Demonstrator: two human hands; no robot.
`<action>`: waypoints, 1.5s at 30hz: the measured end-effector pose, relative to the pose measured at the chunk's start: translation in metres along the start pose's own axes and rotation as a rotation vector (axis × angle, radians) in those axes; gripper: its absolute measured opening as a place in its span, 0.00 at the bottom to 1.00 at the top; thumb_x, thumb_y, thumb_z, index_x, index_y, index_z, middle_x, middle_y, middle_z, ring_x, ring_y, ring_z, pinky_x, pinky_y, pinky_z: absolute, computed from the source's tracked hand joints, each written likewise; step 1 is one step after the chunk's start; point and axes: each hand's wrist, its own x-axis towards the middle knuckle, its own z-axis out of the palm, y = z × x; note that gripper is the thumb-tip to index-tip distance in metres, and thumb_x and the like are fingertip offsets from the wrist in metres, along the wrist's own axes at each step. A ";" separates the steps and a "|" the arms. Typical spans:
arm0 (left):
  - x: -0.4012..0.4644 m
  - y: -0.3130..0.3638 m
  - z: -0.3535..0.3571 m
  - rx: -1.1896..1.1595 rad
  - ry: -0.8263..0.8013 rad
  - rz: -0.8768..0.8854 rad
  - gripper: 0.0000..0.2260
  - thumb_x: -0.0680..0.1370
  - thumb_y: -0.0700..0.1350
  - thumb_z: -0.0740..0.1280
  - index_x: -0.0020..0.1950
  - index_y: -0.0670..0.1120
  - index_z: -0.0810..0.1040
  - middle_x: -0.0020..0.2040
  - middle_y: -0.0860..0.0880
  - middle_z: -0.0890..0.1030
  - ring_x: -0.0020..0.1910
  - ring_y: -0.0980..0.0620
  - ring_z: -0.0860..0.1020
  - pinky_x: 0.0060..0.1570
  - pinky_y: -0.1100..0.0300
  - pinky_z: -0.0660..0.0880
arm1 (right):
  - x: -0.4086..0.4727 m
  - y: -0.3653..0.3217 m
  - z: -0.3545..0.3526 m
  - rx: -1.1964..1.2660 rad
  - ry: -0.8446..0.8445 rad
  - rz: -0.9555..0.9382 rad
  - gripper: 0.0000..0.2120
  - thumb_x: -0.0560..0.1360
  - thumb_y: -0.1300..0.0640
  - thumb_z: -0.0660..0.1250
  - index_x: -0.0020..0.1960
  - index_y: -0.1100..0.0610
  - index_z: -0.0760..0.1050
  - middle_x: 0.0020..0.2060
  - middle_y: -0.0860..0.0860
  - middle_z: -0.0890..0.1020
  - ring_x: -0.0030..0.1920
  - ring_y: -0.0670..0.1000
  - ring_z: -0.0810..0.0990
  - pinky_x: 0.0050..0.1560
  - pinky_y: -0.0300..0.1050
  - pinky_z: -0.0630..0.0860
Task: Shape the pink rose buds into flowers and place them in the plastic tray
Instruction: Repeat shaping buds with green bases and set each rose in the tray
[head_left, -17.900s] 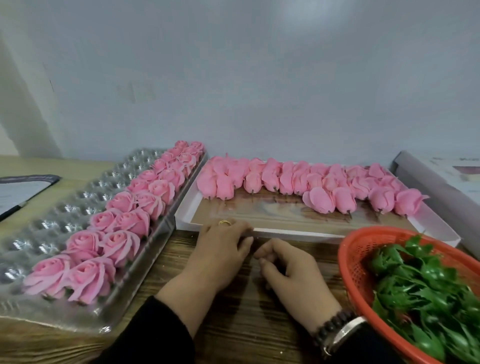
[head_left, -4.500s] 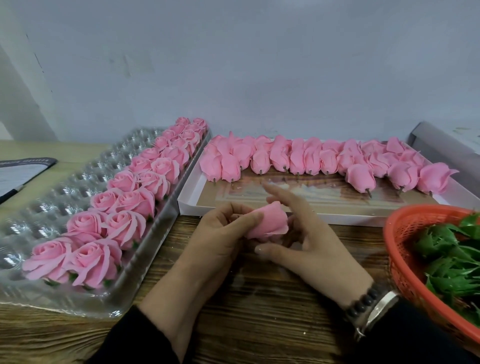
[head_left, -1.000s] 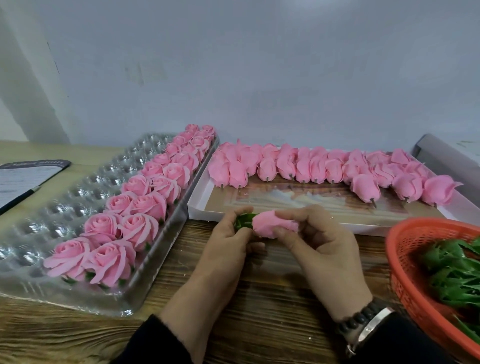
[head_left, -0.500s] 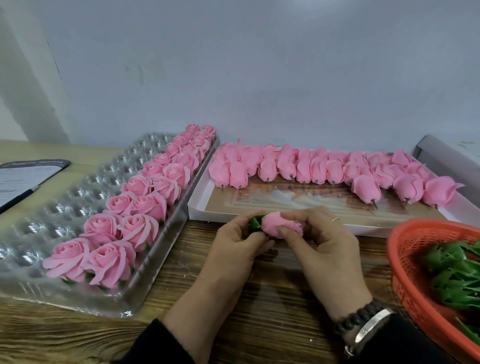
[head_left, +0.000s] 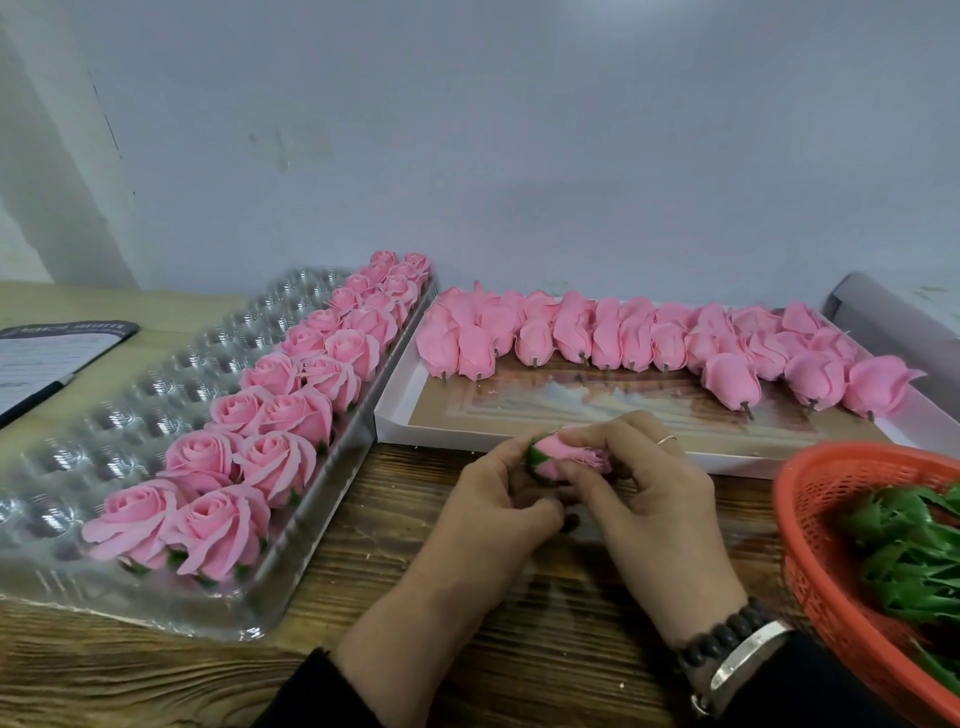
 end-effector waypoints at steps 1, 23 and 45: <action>0.000 0.001 -0.001 0.077 0.007 0.009 0.21 0.73 0.27 0.62 0.59 0.47 0.76 0.51 0.45 0.83 0.50 0.53 0.81 0.49 0.63 0.76 | 0.000 0.000 0.000 0.000 -0.007 -0.001 0.12 0.69 0.67 0.72 0.44 0.51 0.79 0.42 0.43 0.76 0.48 0.37 0.75 0.47 0.23 0.68; -0.004 0.014 0.011 0.391 0.195 0.109 0.10 0.71 0.28 0.64 0.41 0.43 0.75 0.31 0.55 0.80 0.31 0.64 0.77 0.30 0.70 0.72 | -0.005 -0.018 0.002 0.005 -0.215 -0.258 0.05 0.72 0.62 0.65 0.46 0.56 0.78 0.43 0.42 0.75 0.44 0.47 0.77 0.43 0.43 0.76; -0.001 0.022 0.012 -0.741 0.258 -0.158 0.12 0.63 0.46 0.71 0.45 0.45 0.84 0.47 0.45 0.84 0.45 0.50 0.83 0.45 0.57 0.80 | -0.010 -0.015 0.016 0.022 -0.212 -0.095 0.19 0.67 0.57 0.71 0.47 0.41 0.64 0.45 0.42 0.74 0.46 0.42 0.76 0.47 0.34 0.73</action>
